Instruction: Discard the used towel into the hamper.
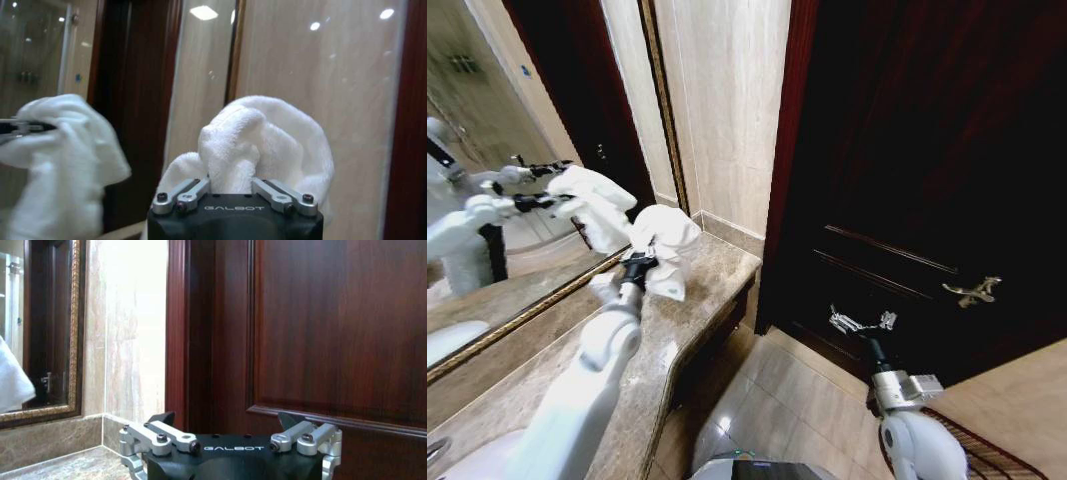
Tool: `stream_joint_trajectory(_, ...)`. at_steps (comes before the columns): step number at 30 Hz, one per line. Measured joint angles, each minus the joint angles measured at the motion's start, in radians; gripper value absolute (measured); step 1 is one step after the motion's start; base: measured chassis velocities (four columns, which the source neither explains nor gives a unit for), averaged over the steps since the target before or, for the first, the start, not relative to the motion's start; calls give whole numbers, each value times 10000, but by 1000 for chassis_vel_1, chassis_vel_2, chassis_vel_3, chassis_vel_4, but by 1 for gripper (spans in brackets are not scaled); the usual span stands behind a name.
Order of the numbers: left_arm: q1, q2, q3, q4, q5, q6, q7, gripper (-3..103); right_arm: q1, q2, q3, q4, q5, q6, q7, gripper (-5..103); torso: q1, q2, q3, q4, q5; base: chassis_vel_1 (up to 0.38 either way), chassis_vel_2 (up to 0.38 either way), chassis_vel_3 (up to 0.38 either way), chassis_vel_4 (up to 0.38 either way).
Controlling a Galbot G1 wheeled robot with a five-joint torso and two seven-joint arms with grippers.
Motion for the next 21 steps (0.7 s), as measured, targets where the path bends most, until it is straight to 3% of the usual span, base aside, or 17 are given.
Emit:
stream_joint_trajectory(3, 282, -156, 6, -509, 184, 50, -51, 10, -48, 4, 1, 63, 95, 12, 51, 100, 0, 0, 0, -2, 1, 0, 0, 0, 0)
stream_joint_trajectory(7, 882, -686, 210, -1301, 895, 623, -277, 10, -146, -3, 113, 331, 358, -17, 186, 100, 1, 0, 0, -4, -1, 0, 0, 0, 0)
stream_joint_trajectory(10, 1340, -960, 229, -1582, 1342, 591, -264, 10, -206, -40, 183, 477, 459, -58, 273, 100, 1, 0, 1, -2, -1, 0, 0, 0, 0)
stream_joint_trajectory(13, 1940, -1180, 91, -1591, 2139, -135, 17, 10, -292, -114, 236, 640, 565, -131, 341, 100, 1, 0, 1, -1, 0, 0, 0, 0, 0)
stream_joint_trajectory(14, 1940, -1180, 91, -1591, 2139, -135, 17, 10, -292, -114, 236, 640, 565, -131, 341, 100, 1, 0, 1, -1, 0, 0, 0, 0, 0)
stream_joint_trajectory(17, 2382, -1344, -348, -1035, 3020, -1341, 838, 10, -314, -155, 258, 804, 635, -221, 365, 100, 1, 0, 2, -2, -2, 0, 0, 0, 0)
stream_joint_trajectory(18, 2382, -1344, -348, -1035, 3020, -1341, 838, 10, -314, -155, 258, 804, 635, -221, 365, 100, 1, 0, 2, -2, -2, 0, 0, 0, 0)
stream_joint_trajectory(21, 2782, -1478, -875, -479, 3114, -2085, 1812, 10, -318, -262, 330, 910, 753, -361, 382, 100, 2, -3, 2, -3, -3, 0, 0, 0, 0)
